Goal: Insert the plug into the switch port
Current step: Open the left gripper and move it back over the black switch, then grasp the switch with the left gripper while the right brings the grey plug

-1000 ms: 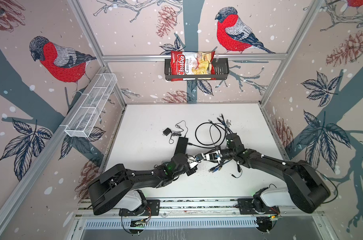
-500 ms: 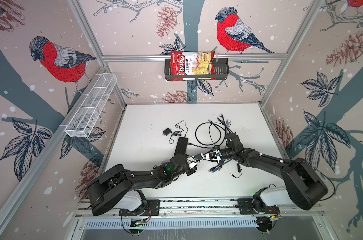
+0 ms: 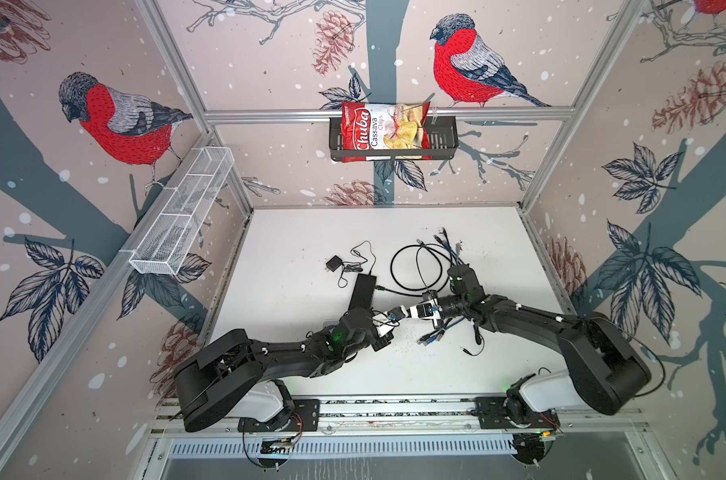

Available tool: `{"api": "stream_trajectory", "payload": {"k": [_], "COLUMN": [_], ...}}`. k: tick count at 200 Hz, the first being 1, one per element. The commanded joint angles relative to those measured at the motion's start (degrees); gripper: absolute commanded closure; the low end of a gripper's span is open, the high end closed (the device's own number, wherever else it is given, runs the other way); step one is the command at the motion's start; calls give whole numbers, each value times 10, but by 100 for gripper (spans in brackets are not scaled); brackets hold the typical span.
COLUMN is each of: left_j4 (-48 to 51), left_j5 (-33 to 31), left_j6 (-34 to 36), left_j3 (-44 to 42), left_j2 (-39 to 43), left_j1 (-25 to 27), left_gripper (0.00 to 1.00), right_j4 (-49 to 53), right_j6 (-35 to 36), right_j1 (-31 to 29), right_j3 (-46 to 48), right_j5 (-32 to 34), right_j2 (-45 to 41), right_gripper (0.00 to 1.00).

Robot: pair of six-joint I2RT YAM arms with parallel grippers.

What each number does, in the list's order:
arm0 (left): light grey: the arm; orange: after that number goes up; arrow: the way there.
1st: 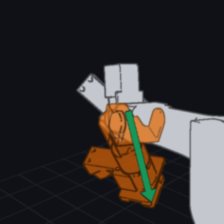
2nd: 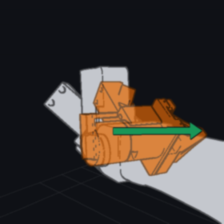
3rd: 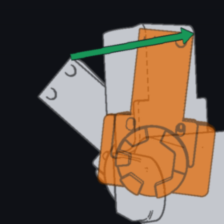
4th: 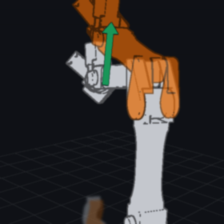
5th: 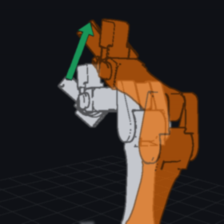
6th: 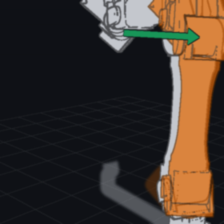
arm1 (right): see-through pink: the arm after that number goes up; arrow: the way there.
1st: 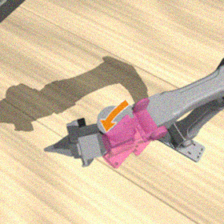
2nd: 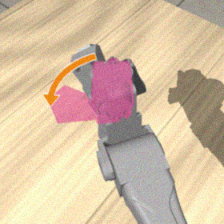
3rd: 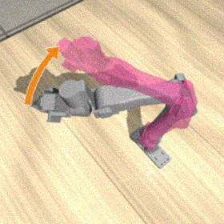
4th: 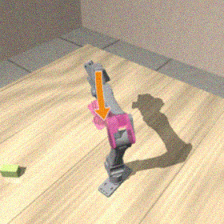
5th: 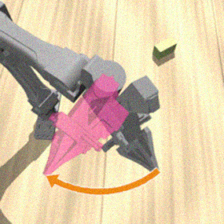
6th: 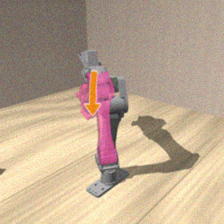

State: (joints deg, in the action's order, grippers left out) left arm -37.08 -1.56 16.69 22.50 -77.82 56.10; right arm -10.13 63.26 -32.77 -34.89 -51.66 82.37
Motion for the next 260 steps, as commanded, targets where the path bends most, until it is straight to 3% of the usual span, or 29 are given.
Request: {"api": "stream_trajectory", "payload": {"k": [1,8,13,22,56,95,141,185,260], "left_j4": [-46,-41,-37,-39,-34,41,164,213,268], "left_j5": [-42,-52,-59,-72,-114,-154,-174,-169,-178], "left_j6": [-25,-32,-38,-45,-69,-133,-199,-242,-258], "left_j3": [-3,-3,-4,-9,-33,-21,24,49,117], "left_j2": [7,13,18,27,67,86,59,21,-75], "left_j1": [0,1,1,0,-3,-27,-69,-99,-109], "left_gripper": [96,89,65,45,4,2,2,3,2], "right_j4": [-23,-25,-29,-47,-150,-277,-305,-310,-309], "right_j6": [-39,-51,-63,-94,-243,-363,-401,-401,-381], "right_j1": [-2,-2,-2,-2,-8,-26,-55,-69,-76], "right_j3": [4,4,5,8,29,78,89,78,68], "right_j5": [-18,-15,-10,-1,61,160,294,323,313], "right_j2": [2,4,5,8,7,9,37,66,93], "right_gripper": [96,96,96,96,96,96,96,97,97]}}
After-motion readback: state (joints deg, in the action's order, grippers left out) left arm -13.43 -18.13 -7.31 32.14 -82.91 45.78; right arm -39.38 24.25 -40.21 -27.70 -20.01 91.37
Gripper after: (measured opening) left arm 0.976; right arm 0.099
